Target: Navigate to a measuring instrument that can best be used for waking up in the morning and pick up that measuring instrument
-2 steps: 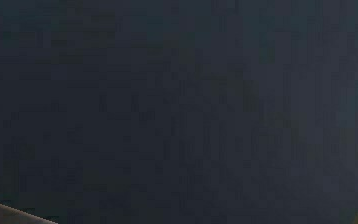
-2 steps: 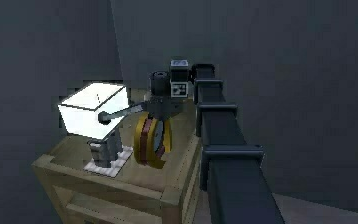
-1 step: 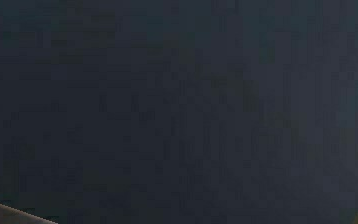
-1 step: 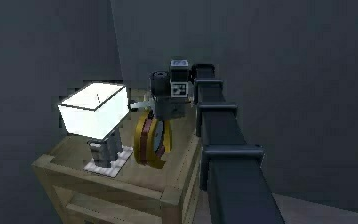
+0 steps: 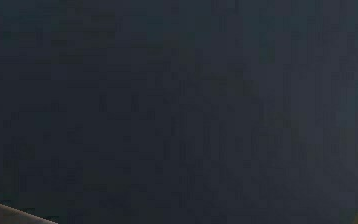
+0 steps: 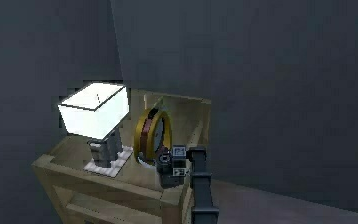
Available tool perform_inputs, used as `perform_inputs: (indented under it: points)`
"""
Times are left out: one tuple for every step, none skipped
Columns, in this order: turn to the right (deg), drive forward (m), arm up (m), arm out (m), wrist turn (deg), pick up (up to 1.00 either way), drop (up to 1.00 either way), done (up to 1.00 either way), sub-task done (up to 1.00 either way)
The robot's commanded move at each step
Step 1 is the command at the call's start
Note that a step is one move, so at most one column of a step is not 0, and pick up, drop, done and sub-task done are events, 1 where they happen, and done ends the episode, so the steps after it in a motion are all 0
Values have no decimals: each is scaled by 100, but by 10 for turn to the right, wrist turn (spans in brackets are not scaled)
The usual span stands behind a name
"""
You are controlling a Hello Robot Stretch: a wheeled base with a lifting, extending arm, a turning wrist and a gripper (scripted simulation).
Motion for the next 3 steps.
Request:
perform_inputs:
  points:
    - [0, 0, 0, 0, 0, 100, 0, 0, 0]
    - [0, 0, 10, 0, 0, 0, 0, 0, 0]
    - [0, 0, 0, 0, 0, 0, 0, 100, 0]
